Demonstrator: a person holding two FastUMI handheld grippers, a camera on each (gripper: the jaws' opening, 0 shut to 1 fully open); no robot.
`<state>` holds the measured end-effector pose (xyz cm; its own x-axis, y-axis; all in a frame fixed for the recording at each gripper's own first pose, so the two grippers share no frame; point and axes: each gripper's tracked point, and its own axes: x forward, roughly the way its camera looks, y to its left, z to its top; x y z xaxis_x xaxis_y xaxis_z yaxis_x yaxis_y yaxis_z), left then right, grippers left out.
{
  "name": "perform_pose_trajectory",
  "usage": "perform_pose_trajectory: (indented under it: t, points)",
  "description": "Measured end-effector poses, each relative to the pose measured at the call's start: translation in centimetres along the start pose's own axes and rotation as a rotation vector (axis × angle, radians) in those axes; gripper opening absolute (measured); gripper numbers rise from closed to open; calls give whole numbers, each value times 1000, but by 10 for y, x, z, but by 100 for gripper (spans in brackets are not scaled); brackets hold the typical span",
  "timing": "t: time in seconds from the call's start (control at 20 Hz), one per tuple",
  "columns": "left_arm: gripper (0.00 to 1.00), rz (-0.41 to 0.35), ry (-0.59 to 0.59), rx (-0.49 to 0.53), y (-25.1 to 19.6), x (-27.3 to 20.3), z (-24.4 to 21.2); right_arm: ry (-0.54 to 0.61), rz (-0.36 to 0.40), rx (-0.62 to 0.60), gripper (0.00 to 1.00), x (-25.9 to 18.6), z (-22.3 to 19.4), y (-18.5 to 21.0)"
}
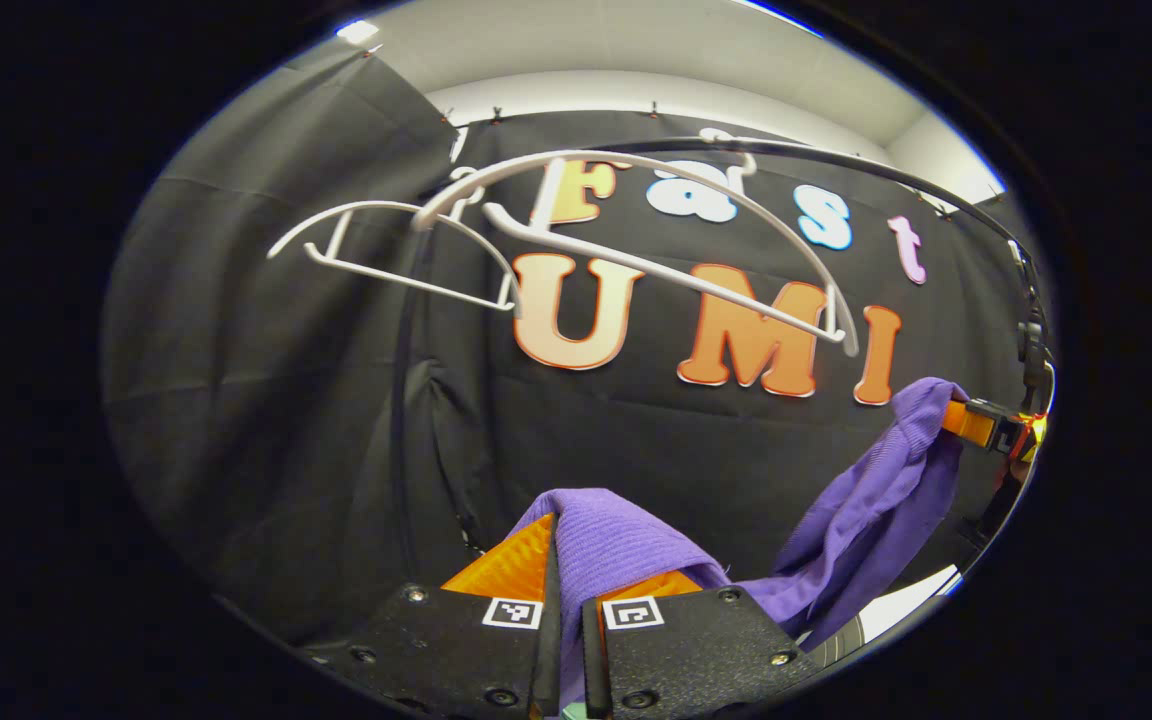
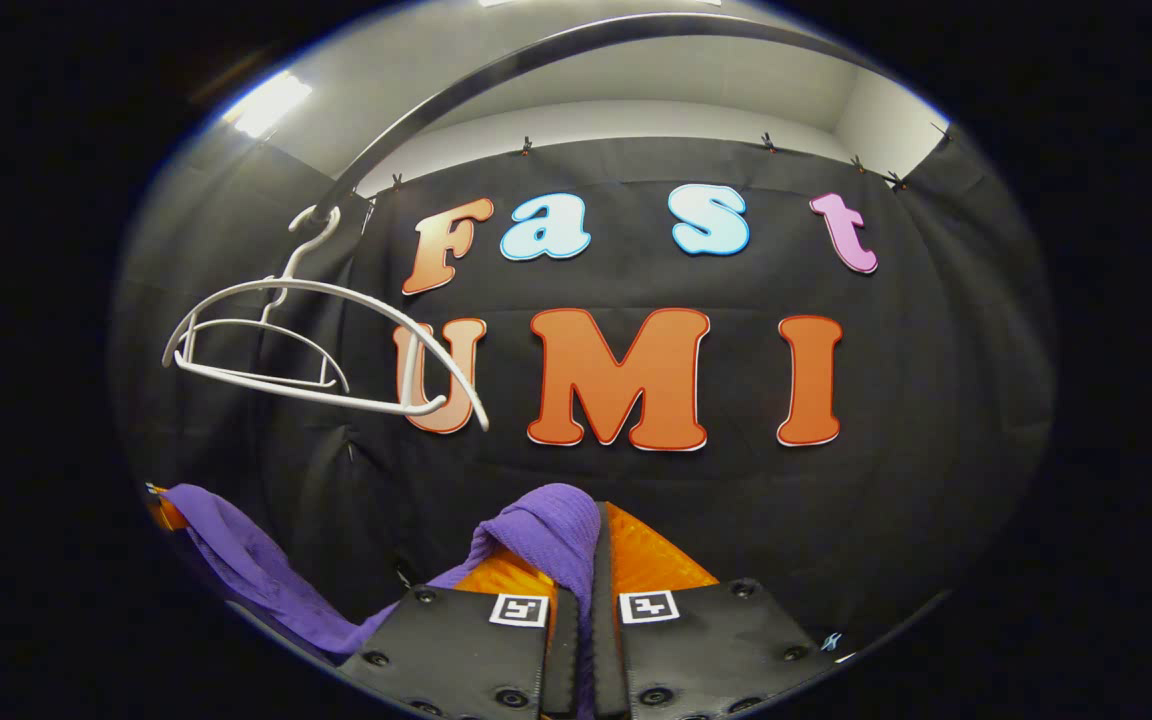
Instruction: Grasp the clothes on the hanger with both hands and then place them into the laundry hamper below.
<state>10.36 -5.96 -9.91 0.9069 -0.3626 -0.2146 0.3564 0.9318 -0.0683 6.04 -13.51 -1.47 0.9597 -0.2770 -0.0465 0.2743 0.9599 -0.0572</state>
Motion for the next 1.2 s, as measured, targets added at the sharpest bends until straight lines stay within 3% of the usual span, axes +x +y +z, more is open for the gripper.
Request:
perform_pose_trajectory:
  t: [0.25, 0.45, 0.5, 0.6, 0.7, 0.85, 1.05, 1.2]
  points:
    - [9, -164, 13, -32, -74, 18, -5, 60, 96, 28, 13, -15, -24, 30]
    - [12, -280, 52, -54, -119, 20, -19, 107, 130, 99, 13, -26, -42, 48]
    - [7, -293, 82, -59, -126, 20, -30, 136, 129, 121, 13, -30, -53, 52]
    - [12, -305, 184, -125, -138, 17, -66, 238, 118, 159, 13, -40, -91, 56]
    - [9, -291, 322, -185, -147, 12, -114, 363, 112, 192, 13, -52, -138, 65]
    - [10, -265, 519, -186, -149, -7, -179, 558, 99, 211, 13, -73, -211, 73]
    - [10, -229, 700, -192, -143, -16, -221, 793, 87, 251, 13, -93, -285, 82]
    - [10, -215, 757, -243, -143, -17, -241, 883, 62, 281, 13, -94, -309, 84]
